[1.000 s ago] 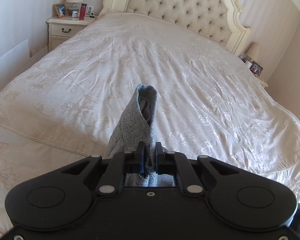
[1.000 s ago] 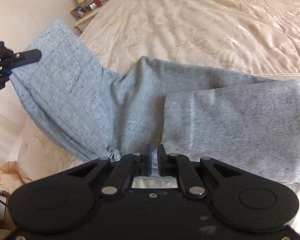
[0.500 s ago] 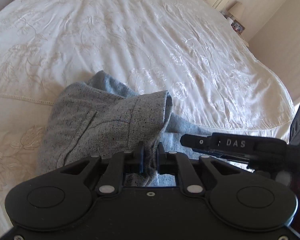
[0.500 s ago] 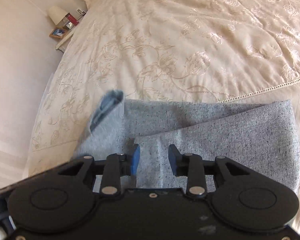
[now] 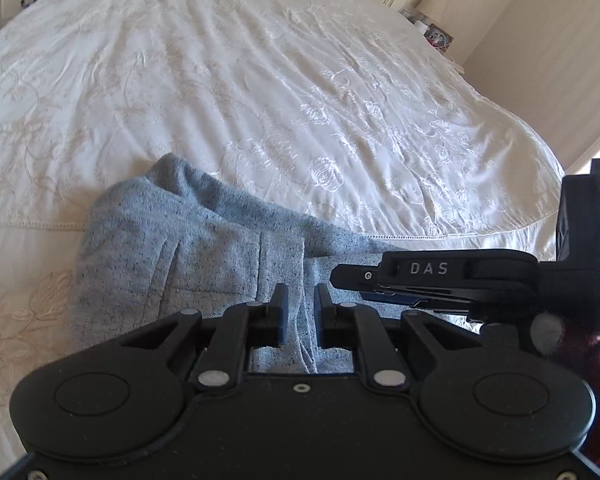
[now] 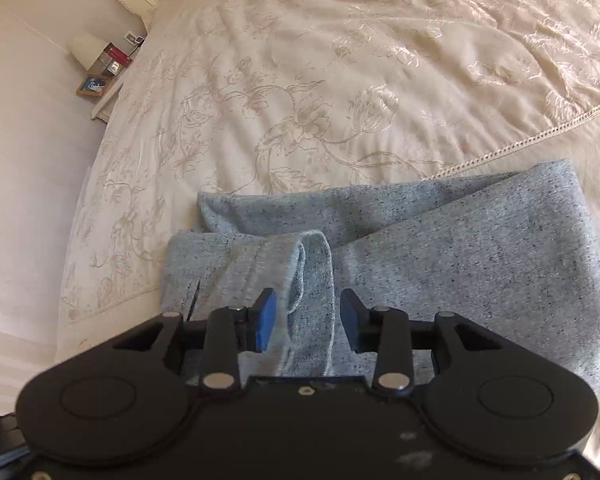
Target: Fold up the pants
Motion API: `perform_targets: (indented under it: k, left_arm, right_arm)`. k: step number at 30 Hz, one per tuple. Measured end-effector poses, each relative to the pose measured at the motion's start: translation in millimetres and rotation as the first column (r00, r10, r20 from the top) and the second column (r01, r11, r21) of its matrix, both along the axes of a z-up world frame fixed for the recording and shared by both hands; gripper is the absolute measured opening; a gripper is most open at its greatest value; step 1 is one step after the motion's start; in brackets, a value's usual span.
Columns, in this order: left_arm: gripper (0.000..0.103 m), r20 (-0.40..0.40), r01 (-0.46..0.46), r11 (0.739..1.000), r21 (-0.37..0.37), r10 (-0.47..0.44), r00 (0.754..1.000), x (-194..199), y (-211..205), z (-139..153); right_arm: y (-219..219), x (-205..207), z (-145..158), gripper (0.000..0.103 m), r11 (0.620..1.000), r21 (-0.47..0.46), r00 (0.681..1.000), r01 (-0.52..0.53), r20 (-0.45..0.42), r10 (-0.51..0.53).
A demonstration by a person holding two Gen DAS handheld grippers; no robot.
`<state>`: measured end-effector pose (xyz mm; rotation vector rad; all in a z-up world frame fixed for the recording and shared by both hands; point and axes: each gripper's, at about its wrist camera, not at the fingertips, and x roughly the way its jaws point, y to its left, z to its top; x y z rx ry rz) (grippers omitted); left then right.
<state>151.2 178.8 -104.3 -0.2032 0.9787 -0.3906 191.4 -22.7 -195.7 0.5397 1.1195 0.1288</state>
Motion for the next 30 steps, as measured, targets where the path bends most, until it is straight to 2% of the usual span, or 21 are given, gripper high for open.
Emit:
perform_targets:
  k: [3,7,10,14,17,20,24,28,29,30]
  left_arm:
    - [0.021,0.020,-0.045,0.997,0.055,0.044,0.999,-17,5,6]
    - [0.021,-0.020,-0.168,0.976,0.141,0.173,0.985,-43,26,-5]
    - [0.021,-0.063,-0.270,0.937,0.222,0.290,0.955,-69,49,-18]
    - [0.021,-0.113,-0.350,0.894,0.279,0.392,0.913,-100,74,-31]
    - [0.021,-0.150,-0.371,0.880,0.297,0.427,0.892,-114,86,-38]
    - [0.021,-0.173,-0.359,0.885,0.298,0.420,0.891,-116,89,-43]
    - [0.021,-0.180,-0.322,0.904,0.281,0.379,0.908,-106,90,-45]
    - [0.021,-0.176,-0.275,0.927,0.254,0.324,0.930,-94,90,-43]
    - [0.021,-0.172,-0.258,0.933,0.249,0.305,0.937,-92,90,-43]
    - [0.021,-0.168,-0.239,0.939,0.246,0.284,0.944,-90,90,-43]
  right_arm:
    - [-6,0,-3,0.039,0.999,-0.013,0.999,-0.044,0.007,0.044]
    - [-9,2,-22,0.042,0.991,0.080,0.994,-0.104,-0.028,0.106]
    - [-4,7,-43,0.043,0.979,0.138,0.984,-0.152,-0.076,0.164]
    - [5,10,-57,0.044,0.964,0.178,0.971,-0.196,-0.103,0.216]
    - [11,11,-60,0.046,0.961,0.183,0.967,-0.208,-0.109,0.230]
    - [16,12,-63,0.046,0.959,0.189,0.965,-0.212,-0.117,0.236]
    - [16,14,-67,0.047,0.970,0.176,0.972,-0.165,-0.141,0.190]
    - [26,21,-76,0.049,0.962,0.222,0.967,-0.156,-0.163,0.195]
    - [31,22,-75,0.046,0.954,0.249,0.967,-0.168,-0.146,0.208]
    - [36,24,-70,0.024,0.950,0.259,0.967,-0.175,-0.138,0.215]
